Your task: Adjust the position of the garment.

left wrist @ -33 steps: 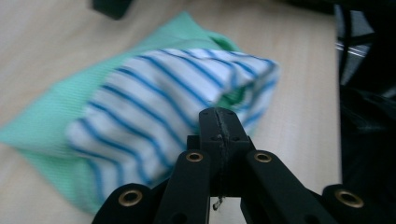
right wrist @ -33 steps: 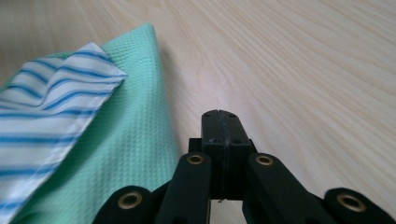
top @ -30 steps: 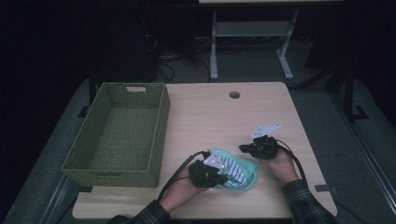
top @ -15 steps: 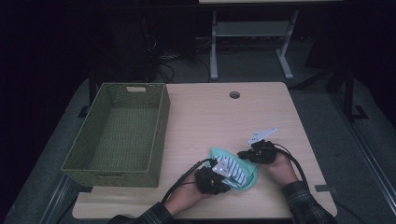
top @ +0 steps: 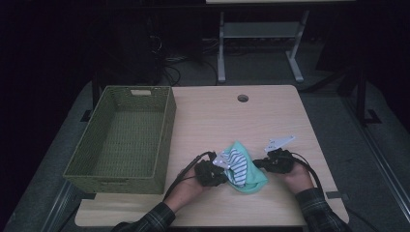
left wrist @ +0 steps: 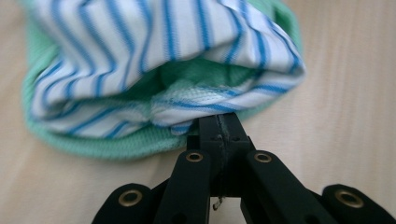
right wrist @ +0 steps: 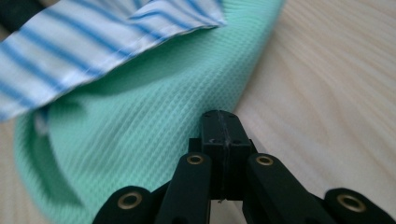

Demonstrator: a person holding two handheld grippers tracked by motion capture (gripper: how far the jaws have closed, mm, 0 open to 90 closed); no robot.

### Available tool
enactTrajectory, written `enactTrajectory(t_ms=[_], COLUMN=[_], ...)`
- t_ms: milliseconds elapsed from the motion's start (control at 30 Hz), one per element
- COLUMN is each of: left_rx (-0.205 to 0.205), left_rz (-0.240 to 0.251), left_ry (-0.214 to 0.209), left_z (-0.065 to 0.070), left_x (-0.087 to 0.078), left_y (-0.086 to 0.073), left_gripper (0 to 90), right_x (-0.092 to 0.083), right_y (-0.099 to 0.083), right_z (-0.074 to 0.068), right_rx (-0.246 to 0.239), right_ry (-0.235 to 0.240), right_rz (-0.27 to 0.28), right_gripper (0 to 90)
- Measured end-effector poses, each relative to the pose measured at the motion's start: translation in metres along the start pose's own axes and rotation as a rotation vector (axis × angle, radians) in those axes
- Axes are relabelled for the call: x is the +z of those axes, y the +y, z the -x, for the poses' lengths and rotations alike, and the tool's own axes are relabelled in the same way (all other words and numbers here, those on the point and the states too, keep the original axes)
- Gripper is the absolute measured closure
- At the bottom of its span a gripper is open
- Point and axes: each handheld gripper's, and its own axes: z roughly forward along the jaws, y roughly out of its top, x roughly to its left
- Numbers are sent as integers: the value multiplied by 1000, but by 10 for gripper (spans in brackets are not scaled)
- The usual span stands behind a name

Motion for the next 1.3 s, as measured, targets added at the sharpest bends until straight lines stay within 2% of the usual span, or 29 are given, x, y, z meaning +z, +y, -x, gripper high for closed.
enactTrajectory(t_ms=[67,167,267,300,400,500,533,600,667,700,733,767,800,867,900,967,1000,1067,1167,1300], left_rx=[6,-9,-2,-13,-8,-29,-17,-22,-34,-50,-50,-33,-33,-29,-26,-8,2,1,11,22], left_rz=[-3,6,-12,-7,-14,2,-9,-3,-4,15,15,1,1,8,12,7,4,5,-2,-10], left_ry=[14,28,41,47,52,50,47,50,38,33,33,30,30,24,23,31,32,33,36,38], left_z=[-6,-12,-19,-23,-26,-29,-30,-30,-30,-29,-29,-28,-28,-27,-27,-28,-29,-30,-34,-39], left_x=[-2,-2,-1,0,-1,0,-2,-4,-7,-11,-11,-16,-16,-20,-21,-23,-25,-26,-29,-30], left_y=[1,1,2,3,3,3,3,3,3,3,3,5,5,6,8,11,14,16,22,29], left_gripper=[896,896,896,896,896,896,896,895,873,846,831,812,799,780,741,723,673,644,535,519], right_x=[-3,-7,-13,-14,-17,-20,-20,-22,-23,-24,-24,-26,-26,-29,-31,-33,-35,-36,-39,-38], right_y=[-2,-6,-12,-13,-15,-16,-16,-16,-17,-20,-20,-22,-22,-26,-30,-33,-38,-40,-48,-52], right_z=[-4,-8,-15,-17,-19,-20,-20,-21,-19,-19,-19,-18,-18,-16,-14,-13,-11,-10,-6,-4], right_rx=[8,11,13,25,24,21,24,32,30,41,41,48,48,68,82,79,90,96,103,112], right_ry=[-6,-7,-4,-3,-3,-12,-15,-25,-39,-47,-47,-66,-66,-79,-101,-115,-145,-153,-194,-204], right_rz=[-6,2,7,5,15,30,37,40,50,55,55,62,62,70,76,78,85,88,87,77], right_gripper=[900,900,900,900,900,900,899,880,815,767,767,688,688,619,521,487,397,364,284,265])
